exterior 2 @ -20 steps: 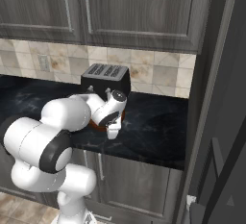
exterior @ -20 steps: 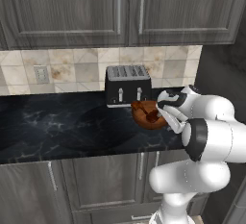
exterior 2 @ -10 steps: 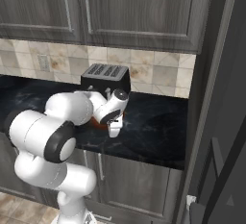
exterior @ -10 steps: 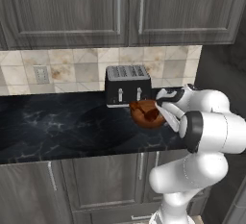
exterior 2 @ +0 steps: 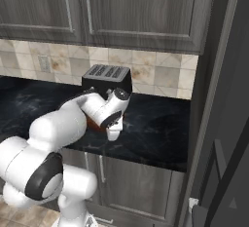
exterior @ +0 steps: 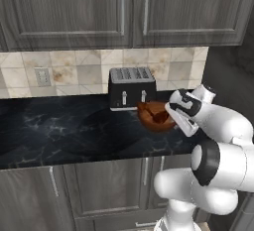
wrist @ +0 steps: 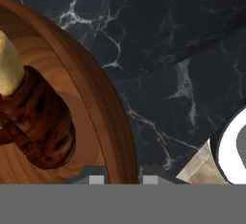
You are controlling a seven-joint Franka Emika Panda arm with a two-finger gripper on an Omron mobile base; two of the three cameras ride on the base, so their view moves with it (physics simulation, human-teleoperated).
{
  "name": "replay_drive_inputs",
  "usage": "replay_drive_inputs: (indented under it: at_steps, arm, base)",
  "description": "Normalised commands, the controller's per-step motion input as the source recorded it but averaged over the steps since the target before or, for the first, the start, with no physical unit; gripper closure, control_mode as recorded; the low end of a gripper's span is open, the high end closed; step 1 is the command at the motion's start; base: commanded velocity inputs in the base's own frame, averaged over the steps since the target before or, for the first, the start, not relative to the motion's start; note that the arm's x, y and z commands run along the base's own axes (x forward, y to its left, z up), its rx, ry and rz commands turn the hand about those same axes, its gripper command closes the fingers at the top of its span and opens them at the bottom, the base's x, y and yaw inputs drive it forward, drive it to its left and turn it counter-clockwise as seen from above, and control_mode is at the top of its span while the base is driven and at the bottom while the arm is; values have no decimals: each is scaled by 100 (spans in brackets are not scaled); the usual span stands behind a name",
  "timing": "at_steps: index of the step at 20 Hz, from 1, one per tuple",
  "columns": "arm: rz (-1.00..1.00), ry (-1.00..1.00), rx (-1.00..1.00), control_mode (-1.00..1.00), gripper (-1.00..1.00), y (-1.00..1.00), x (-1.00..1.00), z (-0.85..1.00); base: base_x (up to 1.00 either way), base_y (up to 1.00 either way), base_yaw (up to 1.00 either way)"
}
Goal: Place the bowl with the onion and lime on the second highest shelf of the fridge. Place the bowl with the steak and chicken drumstick on the top shelf of the fridge.
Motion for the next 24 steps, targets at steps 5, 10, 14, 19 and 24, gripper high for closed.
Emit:
replay_drive_inputs:
  at_steps: [5,10,14,19,24]
  arm:
    - [0,-2,0,-100,100,25,-95,99]
    - [0,0,-1,-100,100,34,-81,90]
    - [-3,-1,-9,-100,100,34,-64,41]
    - [-1,-6,-4,100,100,6,-53,4]
    - [0,0,0,100,100,0,0,0]
  base:
    - [0,0,0]
    - [0,0,0]
    - [0,0,0]
    - [-40,0,0]
    - [-100,-9,-3]
